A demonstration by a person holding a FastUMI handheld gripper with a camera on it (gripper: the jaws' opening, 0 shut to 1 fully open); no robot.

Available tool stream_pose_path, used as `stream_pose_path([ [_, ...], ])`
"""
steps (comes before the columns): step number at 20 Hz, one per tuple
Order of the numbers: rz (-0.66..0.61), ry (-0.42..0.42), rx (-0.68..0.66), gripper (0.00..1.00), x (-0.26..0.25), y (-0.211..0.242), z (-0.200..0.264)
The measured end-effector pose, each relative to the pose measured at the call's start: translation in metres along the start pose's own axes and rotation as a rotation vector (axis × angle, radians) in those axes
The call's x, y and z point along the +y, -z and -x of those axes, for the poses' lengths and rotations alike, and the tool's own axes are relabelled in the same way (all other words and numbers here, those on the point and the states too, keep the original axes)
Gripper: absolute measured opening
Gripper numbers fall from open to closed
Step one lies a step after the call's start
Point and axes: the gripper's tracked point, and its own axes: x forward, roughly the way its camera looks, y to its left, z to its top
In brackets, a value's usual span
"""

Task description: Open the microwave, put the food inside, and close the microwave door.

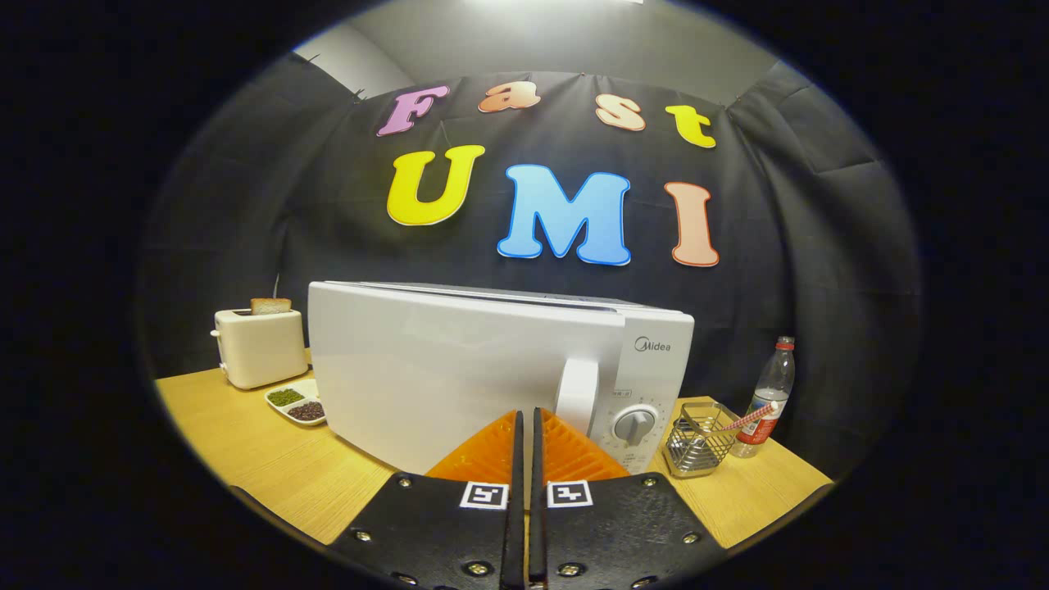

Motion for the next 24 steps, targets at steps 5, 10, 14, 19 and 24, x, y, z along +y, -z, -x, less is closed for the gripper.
stream_pose_path([
  [5,-0.013,0.027,0.029,0.03,0.002,0.002,-0.048],
  [10,0.061,0.081,0.013,0.07,0.004,0.001,-0.055],
  [14,-0.038,0.02,0.066,0.09,0.006,0.01,-0.032],
  [19,-0.056,-0.049,0.022,0.09,0.009,-0.007,0.04],
  [24,-0.074,-0.132,0.007,0.08,0.007,-0.02,0.121],
])
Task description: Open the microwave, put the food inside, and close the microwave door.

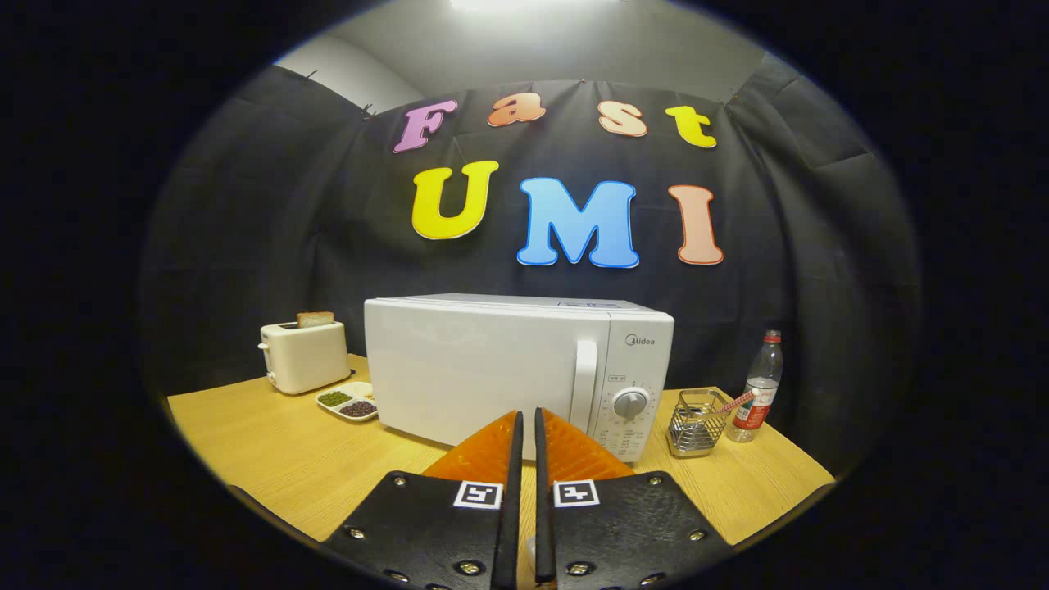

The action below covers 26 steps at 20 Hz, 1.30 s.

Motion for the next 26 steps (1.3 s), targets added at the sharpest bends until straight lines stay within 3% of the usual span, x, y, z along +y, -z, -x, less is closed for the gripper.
stream_pose_path([
  [11,0.002,-0.089,-0.111,0.08,-0.003,-0.052,0.153],
  [18,-0.001,-0.111,-0.148,0.08,-0.014,-0.074,0.193],
  [26,0.036,-0.059,-0.165,0.08,-0.027,-0.085,0.211],
])
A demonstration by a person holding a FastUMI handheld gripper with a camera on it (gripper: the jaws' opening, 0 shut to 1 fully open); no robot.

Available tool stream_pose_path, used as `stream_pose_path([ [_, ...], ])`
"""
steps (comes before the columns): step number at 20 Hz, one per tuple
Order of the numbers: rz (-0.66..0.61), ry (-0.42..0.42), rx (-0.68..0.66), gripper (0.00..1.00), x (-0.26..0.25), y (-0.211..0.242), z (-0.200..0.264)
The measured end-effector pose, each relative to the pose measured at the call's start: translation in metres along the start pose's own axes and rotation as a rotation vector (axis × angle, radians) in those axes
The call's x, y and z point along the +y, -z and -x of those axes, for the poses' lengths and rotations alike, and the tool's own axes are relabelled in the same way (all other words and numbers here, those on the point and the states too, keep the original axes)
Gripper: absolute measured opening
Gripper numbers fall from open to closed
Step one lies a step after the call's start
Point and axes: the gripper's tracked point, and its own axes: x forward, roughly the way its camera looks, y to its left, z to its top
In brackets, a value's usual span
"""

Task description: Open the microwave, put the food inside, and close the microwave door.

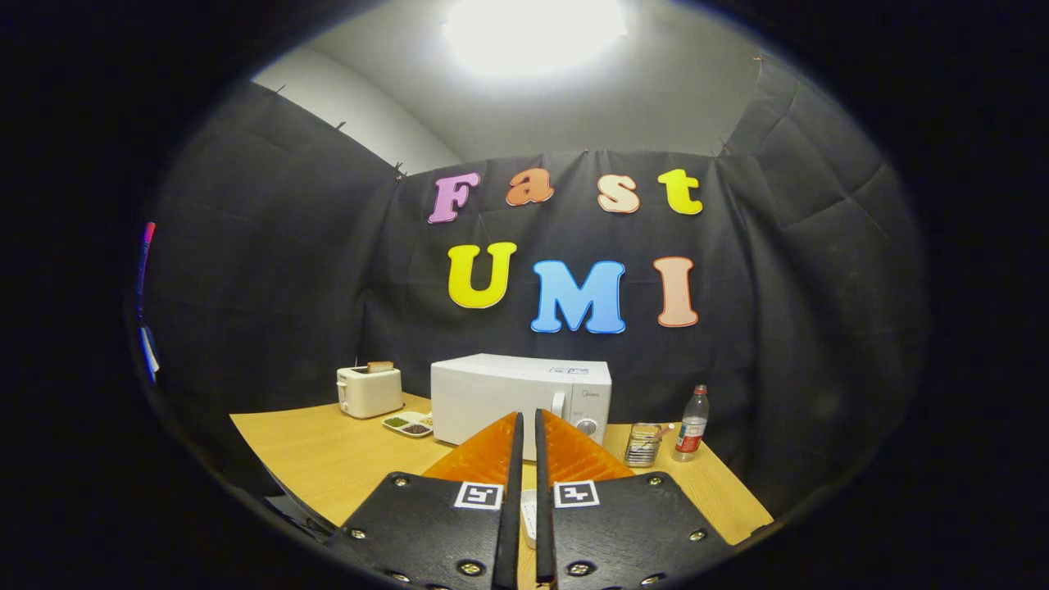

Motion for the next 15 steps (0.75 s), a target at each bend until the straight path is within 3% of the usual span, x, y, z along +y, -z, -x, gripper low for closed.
stream_pose_path([
  [2,0.014,0.028,0.027,0.09,-0.007,0.008,-0.006],
  [5,0.039,0.103,0.059,0.79,-0.02,0.014,-0.01],
  [7,0.037,0.114,0.063,0.94,-0.019,0.015,-0.009],
  [15,0.005,0.067,0.063,0.95,-0.008,0.017,-0.01],
])
